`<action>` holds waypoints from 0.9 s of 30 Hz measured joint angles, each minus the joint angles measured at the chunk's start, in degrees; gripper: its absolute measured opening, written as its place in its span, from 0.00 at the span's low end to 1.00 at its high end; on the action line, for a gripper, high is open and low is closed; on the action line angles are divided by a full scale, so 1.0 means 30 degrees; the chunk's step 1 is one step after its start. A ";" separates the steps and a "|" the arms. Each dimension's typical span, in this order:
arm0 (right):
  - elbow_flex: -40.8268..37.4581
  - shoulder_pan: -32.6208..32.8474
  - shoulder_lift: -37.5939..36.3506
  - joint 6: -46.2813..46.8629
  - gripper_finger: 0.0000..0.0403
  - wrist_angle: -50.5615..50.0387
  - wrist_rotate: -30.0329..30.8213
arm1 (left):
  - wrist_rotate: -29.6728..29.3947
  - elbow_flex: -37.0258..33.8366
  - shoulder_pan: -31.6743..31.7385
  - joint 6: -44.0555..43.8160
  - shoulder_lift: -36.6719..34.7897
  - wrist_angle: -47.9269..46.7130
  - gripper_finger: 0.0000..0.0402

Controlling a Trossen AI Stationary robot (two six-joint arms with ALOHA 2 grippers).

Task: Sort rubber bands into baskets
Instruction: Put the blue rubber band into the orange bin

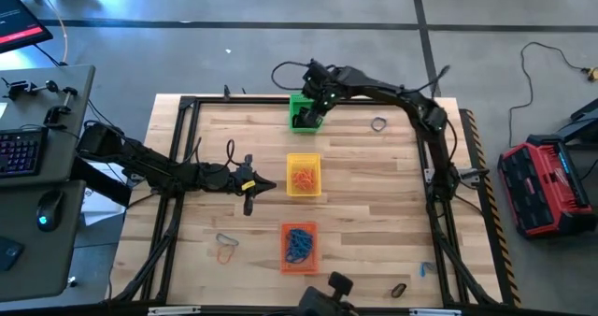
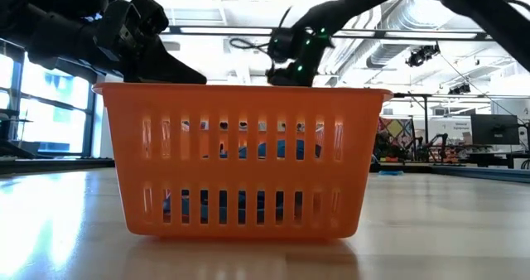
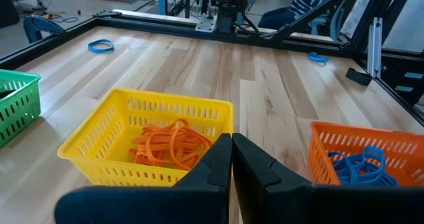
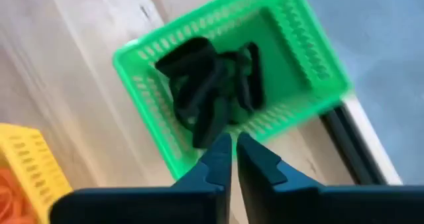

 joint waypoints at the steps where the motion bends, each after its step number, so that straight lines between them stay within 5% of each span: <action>1: 0.0000 -0.0120 -0.0284 0.0089 0.03 -0.0321 0.0007 | 0.0000 0.0000 0.0000 0.0001 0.0000 -0.0003 0.01; 6: -0.2296 -0.0506 -0.2211 0.0853 0.01 0.1237 0.0511 | 0.0000 -0.0007 -0.0007 0.0006 0.0000 -0.0001 0.01; 12: -1.1232 -0.0700 -0.6290 0.3340 0.00 0.8275 0.0879 | 0.0000 -0.0007 -0.0007 0.0092 0.0000 0.0006 0.01; 18: -1.8432 -0.0961 -1.0552 0.6335 0.00 1.1898 0.3872 | 0.0000 -0.0007 0.0000 0.0356 0.0000 0.0028 0.01; 27: -2.2865 -0.2380 -1.2673 0.9517 0.10 1.2150 0.4300 | 0.0000 -0.0007 0.0000 0.0363 0.0000 -0.0009 0.01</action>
